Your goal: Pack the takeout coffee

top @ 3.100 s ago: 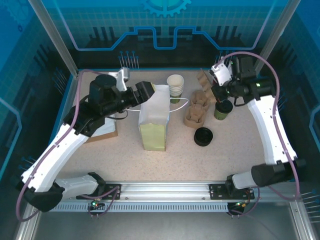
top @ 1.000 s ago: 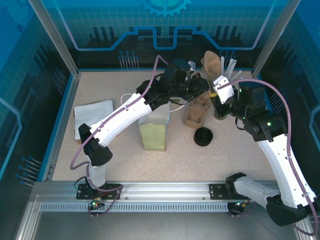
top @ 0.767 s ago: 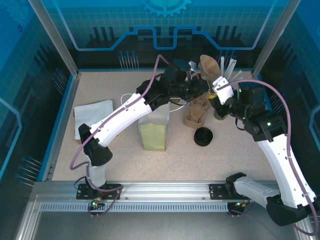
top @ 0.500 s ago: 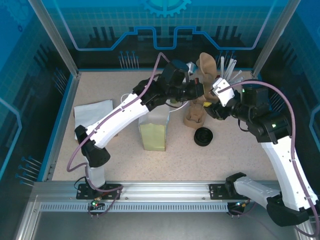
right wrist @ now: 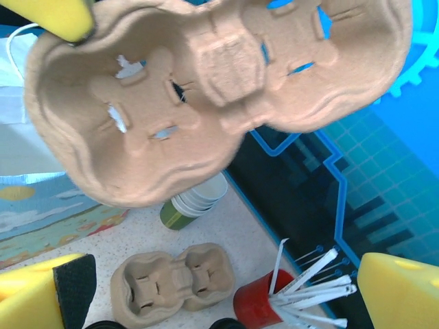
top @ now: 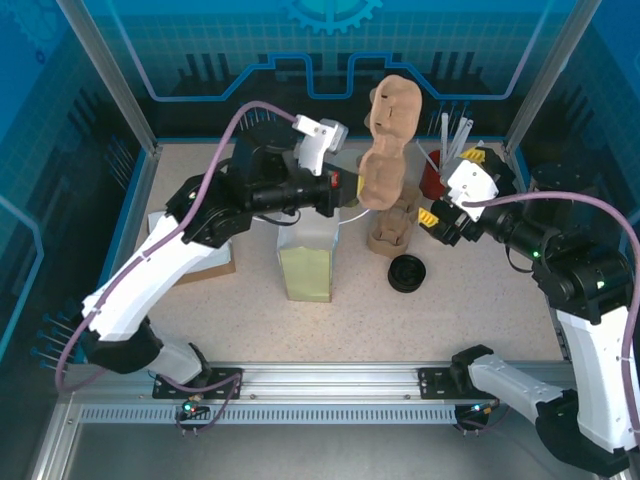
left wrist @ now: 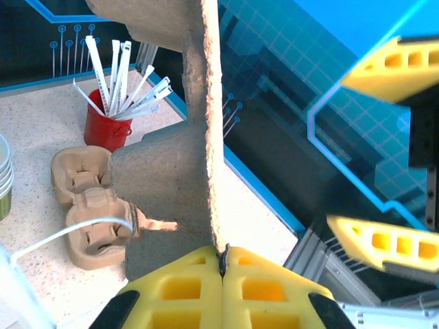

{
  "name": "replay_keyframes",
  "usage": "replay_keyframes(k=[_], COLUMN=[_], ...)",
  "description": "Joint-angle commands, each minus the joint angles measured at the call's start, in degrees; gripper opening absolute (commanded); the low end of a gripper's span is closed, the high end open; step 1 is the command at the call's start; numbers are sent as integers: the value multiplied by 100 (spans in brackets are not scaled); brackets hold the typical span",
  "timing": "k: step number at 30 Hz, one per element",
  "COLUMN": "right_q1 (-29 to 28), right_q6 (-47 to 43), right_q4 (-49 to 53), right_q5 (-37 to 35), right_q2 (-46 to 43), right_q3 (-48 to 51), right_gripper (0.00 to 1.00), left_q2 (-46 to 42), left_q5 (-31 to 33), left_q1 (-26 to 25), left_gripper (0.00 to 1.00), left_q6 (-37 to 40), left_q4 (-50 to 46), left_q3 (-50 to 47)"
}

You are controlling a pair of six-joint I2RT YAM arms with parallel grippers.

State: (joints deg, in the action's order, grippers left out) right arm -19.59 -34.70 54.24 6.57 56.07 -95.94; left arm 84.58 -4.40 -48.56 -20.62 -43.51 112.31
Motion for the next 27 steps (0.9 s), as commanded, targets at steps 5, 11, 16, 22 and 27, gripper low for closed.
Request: replay_keyframes(k=[5, 11, 16, 22, 27], right_q1=[-430, -1113, -1310, -1369, -1367], right_q6=[-617, -1014, -1023, -952, -874], right_q4=[79, -22, -110, -20, -69], right_q5=[140, -568, -761, -760, -698], right_q2=[343, 709, 1072, 1489, 1684], right_q3=[-475, -559, -717, -930, -925], right_gripper=[100, 96, 87, 77, 72], left_q2=[-258, -249, -222, -230, -211], left_q5=[-303, -460, -524, -531, -554], left_q1=[-36, -32, -34, -31, -33], left_gripper=[0, 0, 0, 0, 0], left_q6=[255, 149, 128, 147, 154], left_q4=[-92, -34, 4, -2, 28], left_q3=[-554, -640, -656, -682, -686])
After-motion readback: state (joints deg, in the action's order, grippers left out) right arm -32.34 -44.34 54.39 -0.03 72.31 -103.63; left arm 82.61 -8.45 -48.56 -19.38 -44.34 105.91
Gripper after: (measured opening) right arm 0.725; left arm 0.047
